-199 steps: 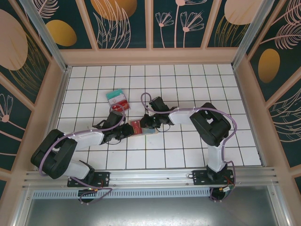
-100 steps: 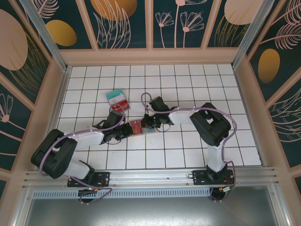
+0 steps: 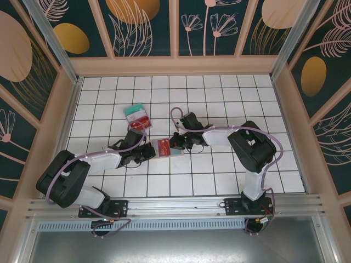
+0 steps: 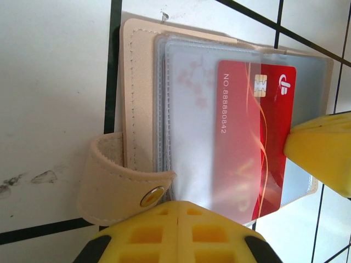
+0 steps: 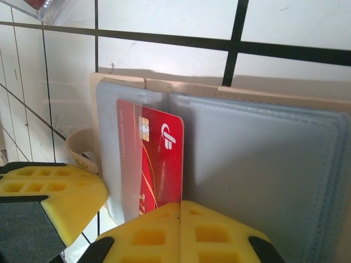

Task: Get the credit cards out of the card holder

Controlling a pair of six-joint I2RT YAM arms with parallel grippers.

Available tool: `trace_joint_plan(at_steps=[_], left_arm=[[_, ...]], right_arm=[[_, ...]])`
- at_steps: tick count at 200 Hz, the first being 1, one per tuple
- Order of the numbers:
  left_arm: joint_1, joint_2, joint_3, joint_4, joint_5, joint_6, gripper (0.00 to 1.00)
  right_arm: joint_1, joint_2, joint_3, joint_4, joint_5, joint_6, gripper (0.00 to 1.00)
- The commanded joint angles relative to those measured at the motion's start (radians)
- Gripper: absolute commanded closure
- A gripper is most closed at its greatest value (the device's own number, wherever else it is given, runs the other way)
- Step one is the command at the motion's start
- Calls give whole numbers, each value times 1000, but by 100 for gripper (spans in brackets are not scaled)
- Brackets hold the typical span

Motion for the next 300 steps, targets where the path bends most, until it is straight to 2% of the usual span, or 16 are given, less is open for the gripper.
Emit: trace_joint_plan(at_steps=[1, 12, 31, 51, 83, 104, 119, 162, 205, 228, 255, 300], left_arm=[[-2, 23, -2, -32, -3, 9, 95], [-2, 24, -1, -31, 0, 11, 95], [-2, 27, -2, -29, 4, 12, 95], [-2, 25, -1, -28, 8, 11, 95], [-1, 17, -1, -28, 7, 9, 95], [-2, 19, -1, -26, 10, 9, 95], [-1, 21, -1, -26, 10, 9, 95], [-2, 25, 0, -25, 13, 9, 95], [-3, 25, -4, -22, 16, 8, 95], [-3, 26, -5, -18, 17, 6, 95], [-2, 24, -4, -22, 15, 6, 95], [-2, 19, -6, -28, 10, 9, 95]], right_arm=[[-3, -16, -18, 20, -30, 1, 98], [-1, -4, -13, 40, -47, 10, 87], [4, 21, 3, 50, -54, 14, 79], [8, 43, 14, 51, -61, 15, 79], [8, 50, 14, 51, -59, 13, 84], [8, 53, 15, 49, -59, 13, 84], [8, 51, 20, 30, -34, 14, 79], [9, 66, 40, -47, 37, 7, 79], [15, 76, 43, -61, 46, 7, 79], [15, 72, 38, -24, -1, 11, 89], [15, 51, 30, -18, 20, 15, 100], [-13, 1, -21, -22, 38, 6, 100]])
